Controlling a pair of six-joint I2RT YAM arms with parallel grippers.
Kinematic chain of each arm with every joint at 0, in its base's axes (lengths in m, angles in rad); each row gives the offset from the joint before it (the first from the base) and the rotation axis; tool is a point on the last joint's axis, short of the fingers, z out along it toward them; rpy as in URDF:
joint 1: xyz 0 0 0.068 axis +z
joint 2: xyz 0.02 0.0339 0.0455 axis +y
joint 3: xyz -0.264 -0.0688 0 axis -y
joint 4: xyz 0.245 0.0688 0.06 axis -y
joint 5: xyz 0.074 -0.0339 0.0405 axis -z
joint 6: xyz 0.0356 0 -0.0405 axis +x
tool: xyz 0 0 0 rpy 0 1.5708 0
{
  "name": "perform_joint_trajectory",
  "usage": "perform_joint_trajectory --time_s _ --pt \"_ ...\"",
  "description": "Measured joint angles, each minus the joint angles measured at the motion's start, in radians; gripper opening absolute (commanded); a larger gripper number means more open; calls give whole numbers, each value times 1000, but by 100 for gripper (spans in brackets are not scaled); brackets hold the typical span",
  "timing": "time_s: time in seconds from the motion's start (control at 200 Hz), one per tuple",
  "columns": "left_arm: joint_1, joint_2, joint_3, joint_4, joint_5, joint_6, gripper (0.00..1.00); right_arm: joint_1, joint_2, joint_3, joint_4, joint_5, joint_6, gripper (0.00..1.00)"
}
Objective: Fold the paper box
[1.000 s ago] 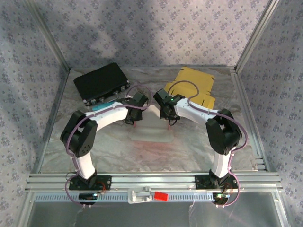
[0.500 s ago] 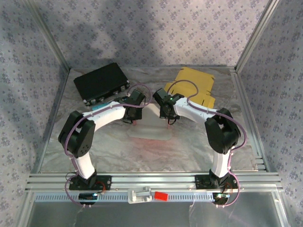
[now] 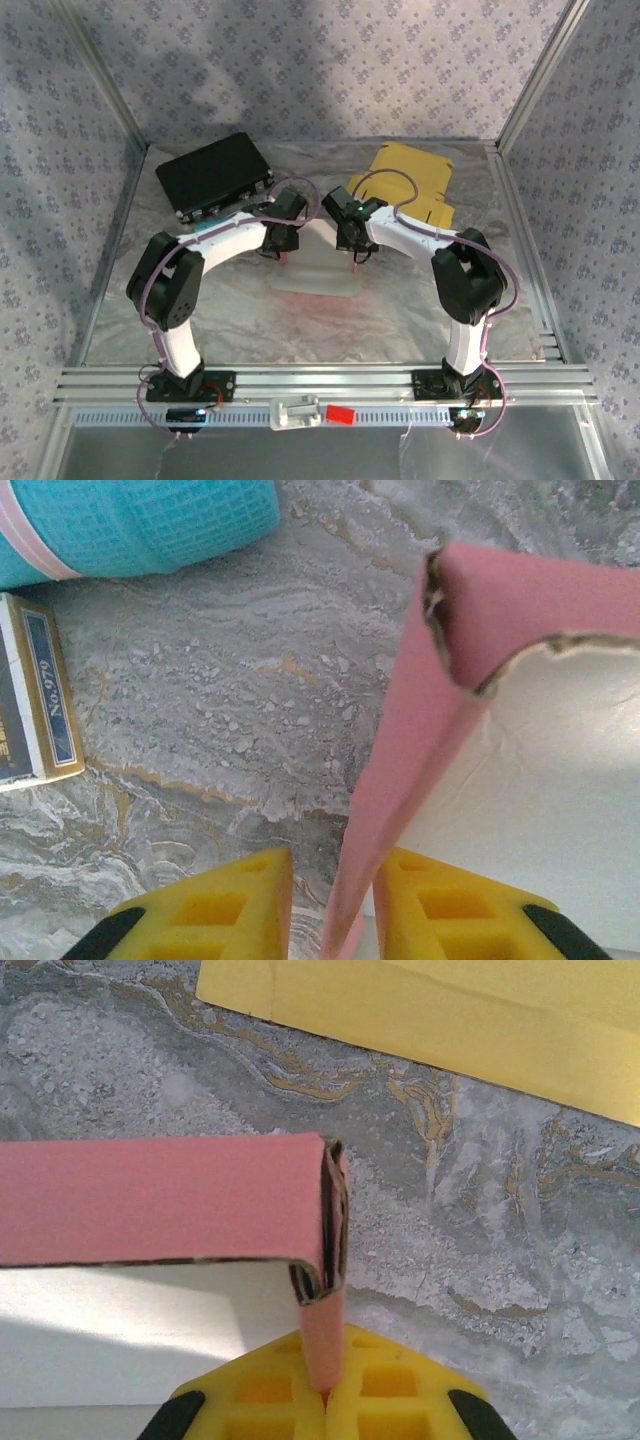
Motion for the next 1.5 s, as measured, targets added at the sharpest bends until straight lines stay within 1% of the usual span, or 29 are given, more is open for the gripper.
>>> perform_joint_trajectory --time_s 0.045,0.205,0.265,0.325,0.385,0.475,0.61,0.87,1.014,1.229,1.264,1.329,1.404,1.449,1.499 --pt "3 0 0 7 8 5 20 0 1 1 0 0 0 0" --pt "14 8 0 9 33 10 20 -1 3 3 0 -3 0 0" --pt "15 17 0 9 39 11 14 -1 3 4 1 -4 0 0" --pt "15 23 0 14 41 11 5 -1 3 5 1 -6 0 0" --pt "13 25 0 17 36 17 0 -1 5 6 0 -7 0 0" --pt "13 27 6 8 24 24 0 -1 6 8 1 -10 0 0" --pt "-3 62 58 -45 -36 5 0 -3 10 11 6 -23 7 0" --pt "-58 149 169 -216 -172 -187 0 -14 18 18 18 -59 31 0" --pt "-66 158 180 -249 -201 -247 0 -15 19 18 29 -75 34 0" --pt "-68 178 201 -267 -217 -260 0 -15 20 18 32 -84 35 0" --pt "-68 178 201 -265 -216 -256 6 -15 20 18 32 -84 37 0" --pt "-67 177 200 -257 -216 -237 25 -15 20 18 31 -84 39 0" --pt "-62 168 188 -240 -215 -223 42 -17 20 18 22 -81 42 0" --pt "-56 157 179 -236 -210 -212 49 -19 20 18 18 -78 45 0" --pt "-51 138 175 -236 -199 -189 53 -19 20 18 15 -75 50 0"
